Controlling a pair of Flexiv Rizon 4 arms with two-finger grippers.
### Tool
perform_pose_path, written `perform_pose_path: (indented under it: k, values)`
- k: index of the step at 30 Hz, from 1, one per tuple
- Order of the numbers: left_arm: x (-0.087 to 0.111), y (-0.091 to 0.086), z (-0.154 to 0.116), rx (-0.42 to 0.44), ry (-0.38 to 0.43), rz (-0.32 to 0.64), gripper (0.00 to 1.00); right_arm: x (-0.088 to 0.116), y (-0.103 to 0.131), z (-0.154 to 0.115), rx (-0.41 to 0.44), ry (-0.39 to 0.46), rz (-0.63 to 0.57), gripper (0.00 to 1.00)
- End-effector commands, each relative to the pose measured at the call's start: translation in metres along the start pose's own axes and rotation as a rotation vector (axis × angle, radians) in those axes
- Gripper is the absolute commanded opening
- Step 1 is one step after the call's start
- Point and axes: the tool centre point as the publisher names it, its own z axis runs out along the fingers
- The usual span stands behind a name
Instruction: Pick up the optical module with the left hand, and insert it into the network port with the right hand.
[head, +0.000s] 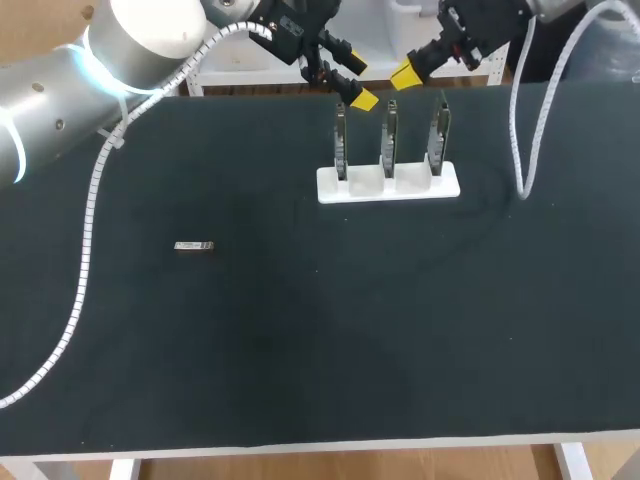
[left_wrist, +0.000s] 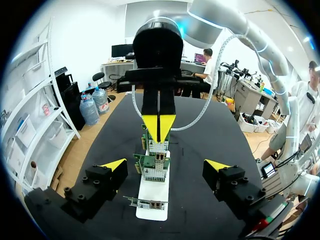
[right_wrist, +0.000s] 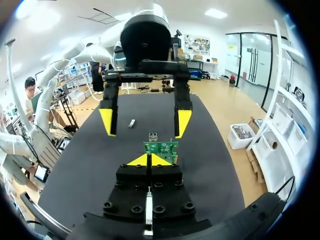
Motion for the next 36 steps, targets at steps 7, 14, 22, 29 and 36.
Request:
perform_pose_path:
  k: [7, 14, 22, 29, 36]
  values:
    - [-0.001, 0.002, 0.001, 0.002, 0.005, -0.001, 1.0, -0.002, 0.011, -0.039, -0.823, -0.002, -0.019, 0.0]
    - [-0.001, 0.002, 0.001, 0.002, 0.005, -0.001, 1.0, 0.004, 0.024, -0.058, -0.834, 0.026, -0.033, 0.0]
    - [-0.001, 0.002, 0.001, 0.002, 0.005, -0.001, 1.0, 0.014, 0.032, -0.071, -0.8, 0.016, -0.013, 0.0]
    - [-0.001, 0.002, 0.001, 0.002, 0.005, -0.001, 1.0, 0.027, 0.033, -0.085, -0.742, -0.001, 0.022, 0.0]
    - [-0.001, 0.002, 0.001, 0.002, 0.005, -0.001, 1.0, 0.039, 0.032, -0.092, -0.704, -0.011, 0.059, 0.0]
